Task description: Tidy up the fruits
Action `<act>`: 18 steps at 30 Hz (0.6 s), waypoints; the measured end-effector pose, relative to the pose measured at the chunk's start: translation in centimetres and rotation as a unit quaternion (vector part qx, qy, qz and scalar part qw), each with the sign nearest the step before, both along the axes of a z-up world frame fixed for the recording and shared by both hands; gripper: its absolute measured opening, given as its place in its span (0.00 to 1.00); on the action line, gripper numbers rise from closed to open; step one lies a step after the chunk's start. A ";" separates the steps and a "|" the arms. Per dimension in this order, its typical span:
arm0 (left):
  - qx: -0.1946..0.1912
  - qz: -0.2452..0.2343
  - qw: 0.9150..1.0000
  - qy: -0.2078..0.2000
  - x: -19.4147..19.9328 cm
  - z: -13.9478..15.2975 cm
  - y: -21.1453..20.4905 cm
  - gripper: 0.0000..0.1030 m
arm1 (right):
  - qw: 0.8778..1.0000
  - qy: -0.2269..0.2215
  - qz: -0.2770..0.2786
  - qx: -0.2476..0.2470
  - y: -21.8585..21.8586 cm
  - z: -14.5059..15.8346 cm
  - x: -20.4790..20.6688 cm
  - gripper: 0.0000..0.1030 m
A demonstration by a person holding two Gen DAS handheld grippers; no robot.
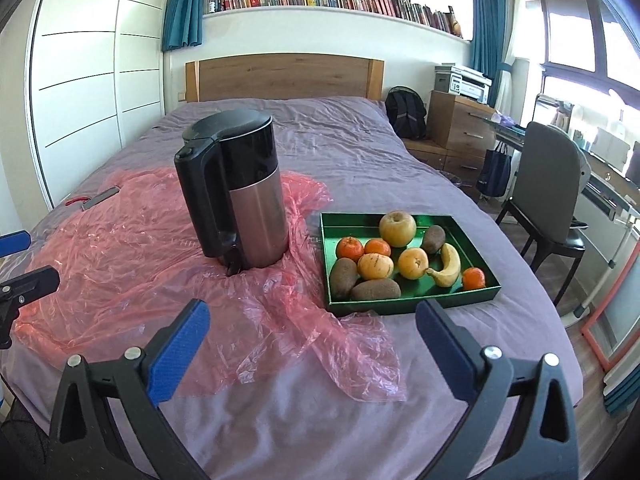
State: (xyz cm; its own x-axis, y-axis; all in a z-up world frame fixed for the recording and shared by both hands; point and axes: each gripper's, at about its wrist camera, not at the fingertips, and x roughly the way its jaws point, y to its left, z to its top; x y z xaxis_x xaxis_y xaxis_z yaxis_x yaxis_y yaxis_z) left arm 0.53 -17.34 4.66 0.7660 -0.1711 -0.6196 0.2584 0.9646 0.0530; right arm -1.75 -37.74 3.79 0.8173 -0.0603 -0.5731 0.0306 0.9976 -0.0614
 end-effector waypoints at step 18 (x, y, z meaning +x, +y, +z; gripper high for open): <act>-0.004 0.005 1.000 0.003 0.0 0.4 -0.3 0.99 | 1.000 0.003 -0.004 -0.006 -0.8 0.1 0.2 1.00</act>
State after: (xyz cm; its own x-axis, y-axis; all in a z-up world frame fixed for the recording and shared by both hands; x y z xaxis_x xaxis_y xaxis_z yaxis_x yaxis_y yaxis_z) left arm 0.54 -17.66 5.02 0.7643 -0.1690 -0.6224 0.2495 0.9674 0.0438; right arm -1.56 -38.58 3.89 0.8137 -0.0743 -0.5765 0.0390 0.9965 -0.0734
